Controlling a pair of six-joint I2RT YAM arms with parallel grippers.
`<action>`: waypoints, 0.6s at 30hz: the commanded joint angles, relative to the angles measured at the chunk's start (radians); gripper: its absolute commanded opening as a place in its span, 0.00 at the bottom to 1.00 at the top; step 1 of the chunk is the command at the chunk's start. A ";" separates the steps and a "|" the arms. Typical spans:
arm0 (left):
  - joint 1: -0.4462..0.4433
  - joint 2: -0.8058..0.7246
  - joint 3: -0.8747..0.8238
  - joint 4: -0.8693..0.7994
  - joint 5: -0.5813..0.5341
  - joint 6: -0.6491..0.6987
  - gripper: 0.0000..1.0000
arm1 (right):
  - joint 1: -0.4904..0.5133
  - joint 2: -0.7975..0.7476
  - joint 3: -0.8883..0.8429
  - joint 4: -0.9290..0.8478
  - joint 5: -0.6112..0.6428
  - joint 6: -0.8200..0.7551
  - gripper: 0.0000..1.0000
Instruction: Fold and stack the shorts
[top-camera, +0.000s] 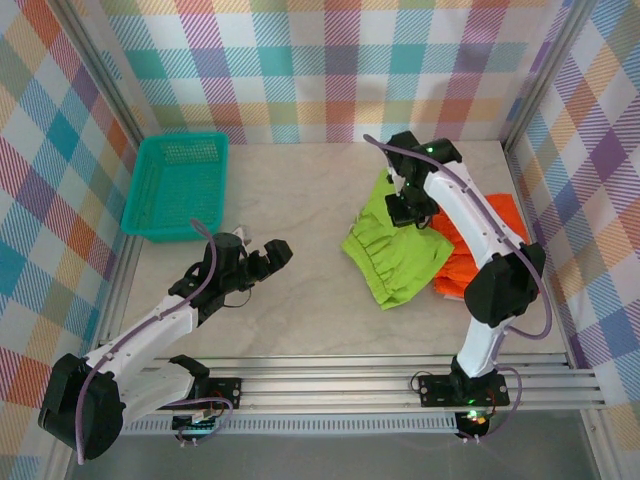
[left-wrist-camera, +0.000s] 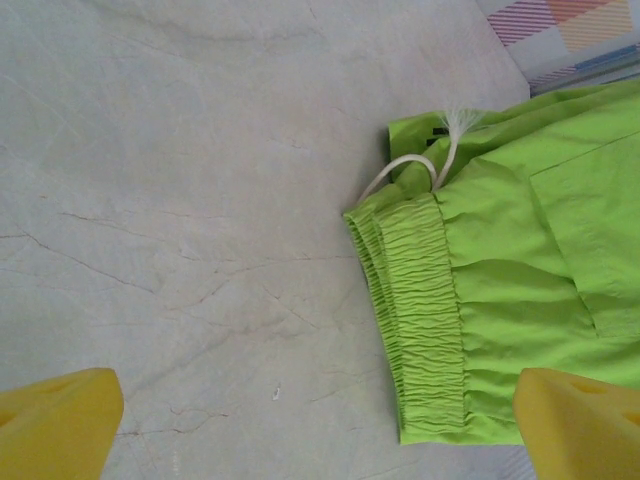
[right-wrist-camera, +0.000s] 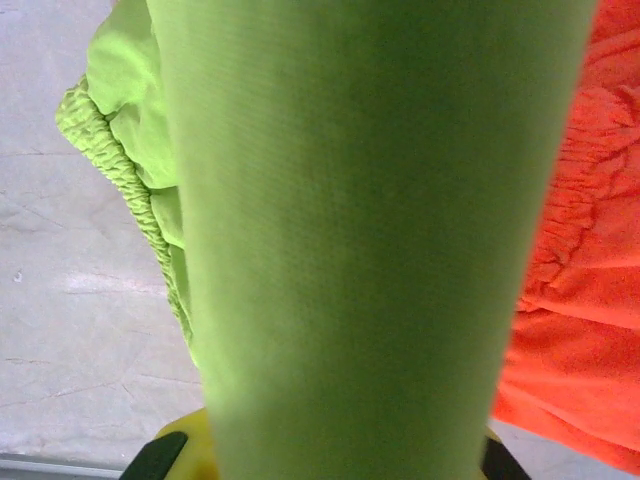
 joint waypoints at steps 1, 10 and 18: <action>0.014 0.002 -0.016 0.040 0.016 -0.005 1.00 | -0.019 -0.003 0.066 -0.081 0.024 -0.015 0.00; 0.014 0.031 -0.018 0.072 0.024 -0.014 1.00 | -0.073 -0.019 0.185 -0.148 0.033 -0.039 0.00; 0.015 0.046 -0.021 0.088 0.027 -0.022 1.00 | -0.139 -0.030 0.273 -0.199 0.027 -0.050 0.00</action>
